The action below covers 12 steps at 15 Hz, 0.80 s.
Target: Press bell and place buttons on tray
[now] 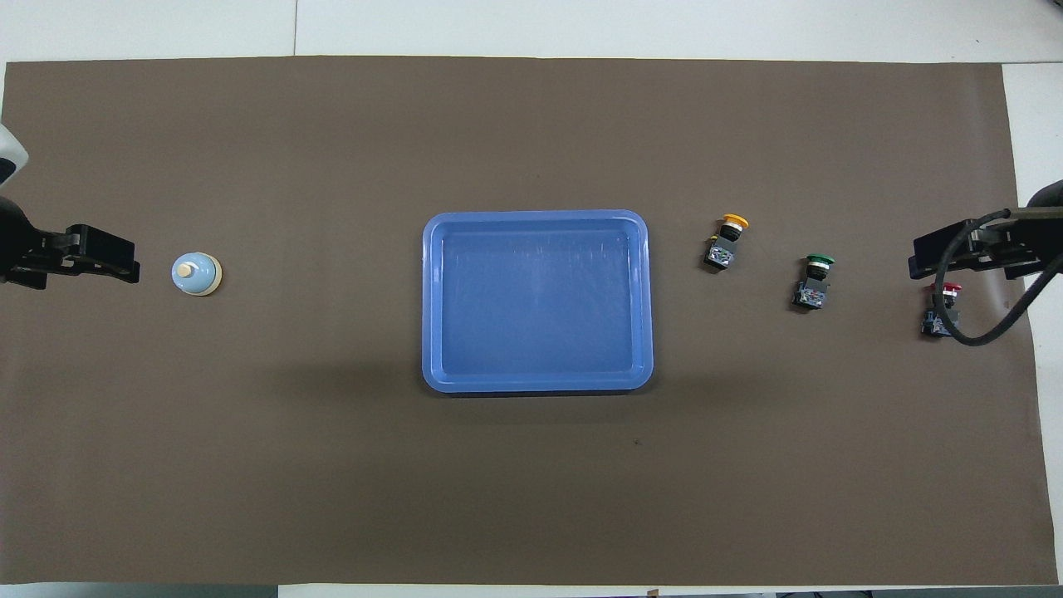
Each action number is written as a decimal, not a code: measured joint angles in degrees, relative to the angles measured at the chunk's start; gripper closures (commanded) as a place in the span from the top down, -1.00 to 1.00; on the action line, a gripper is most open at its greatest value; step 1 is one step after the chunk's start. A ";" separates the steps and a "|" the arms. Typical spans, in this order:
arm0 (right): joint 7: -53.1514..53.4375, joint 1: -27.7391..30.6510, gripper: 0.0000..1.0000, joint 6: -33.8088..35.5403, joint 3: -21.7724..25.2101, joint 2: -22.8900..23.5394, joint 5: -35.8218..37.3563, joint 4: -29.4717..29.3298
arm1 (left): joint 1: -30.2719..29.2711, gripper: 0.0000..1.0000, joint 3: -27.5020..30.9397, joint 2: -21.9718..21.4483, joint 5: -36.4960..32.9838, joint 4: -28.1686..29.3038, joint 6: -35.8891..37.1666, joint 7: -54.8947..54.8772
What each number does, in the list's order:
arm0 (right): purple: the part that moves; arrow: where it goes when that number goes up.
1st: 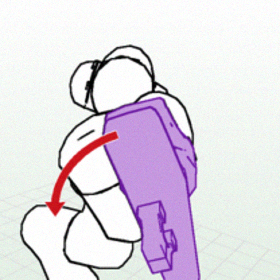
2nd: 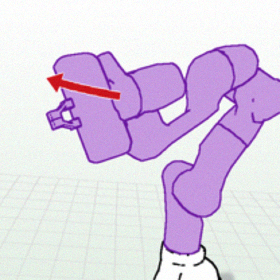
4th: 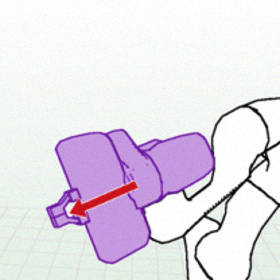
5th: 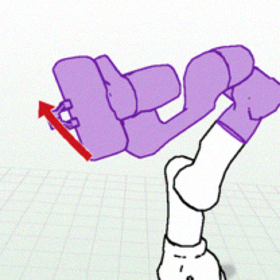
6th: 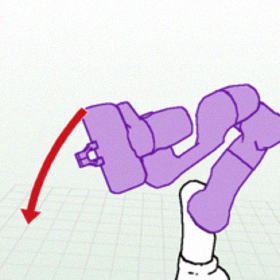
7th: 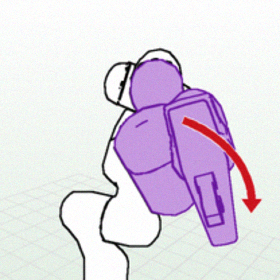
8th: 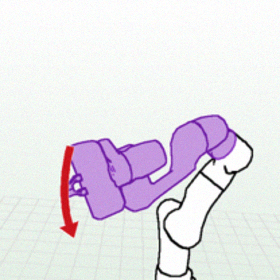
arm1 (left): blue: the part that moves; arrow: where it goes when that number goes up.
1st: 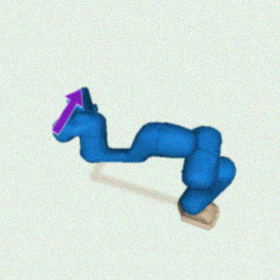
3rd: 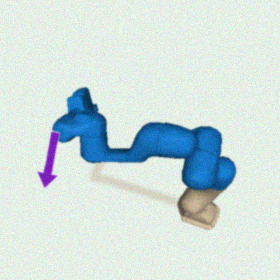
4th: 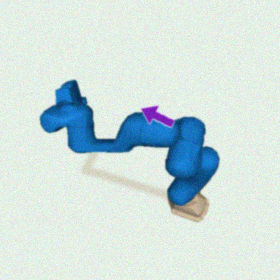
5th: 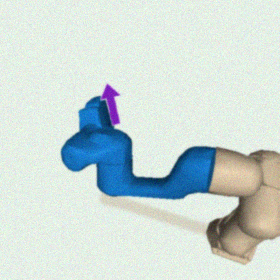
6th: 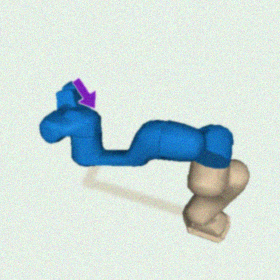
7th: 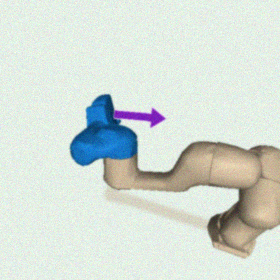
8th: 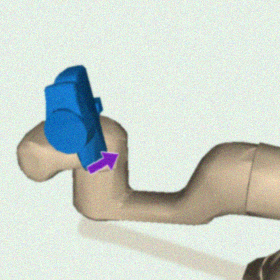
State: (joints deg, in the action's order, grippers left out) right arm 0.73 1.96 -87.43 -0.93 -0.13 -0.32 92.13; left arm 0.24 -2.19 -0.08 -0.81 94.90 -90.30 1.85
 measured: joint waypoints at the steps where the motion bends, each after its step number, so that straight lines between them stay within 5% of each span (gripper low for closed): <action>1: 0.00 0.00 1.00 0.00 0.00 0.00 0.00 0.00 | 0.00 1.00 0.00 0.00 0.00 0.00 0.00 0.00; 9: 0.00 0.00 1.00 0.00 0.00 0.00 0.00 0.00 | 0.02 1.00 -0.06 0.00 0.00 0.00 -0.13 -0.04; 12: 0.00 0.00 1.00 0.00 0.00 0.00 0.00 0.00 | 0.01 -0.99 -0.04 0.00 0.00 0.54 -2.32 -0.03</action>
State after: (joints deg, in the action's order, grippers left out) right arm 0.73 1.96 -87.43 -0.93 -0.13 -0.32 92.13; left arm 0.26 -2.23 -0.08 -0.81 95.44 -92.62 1.81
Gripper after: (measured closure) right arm 0.000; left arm 0.097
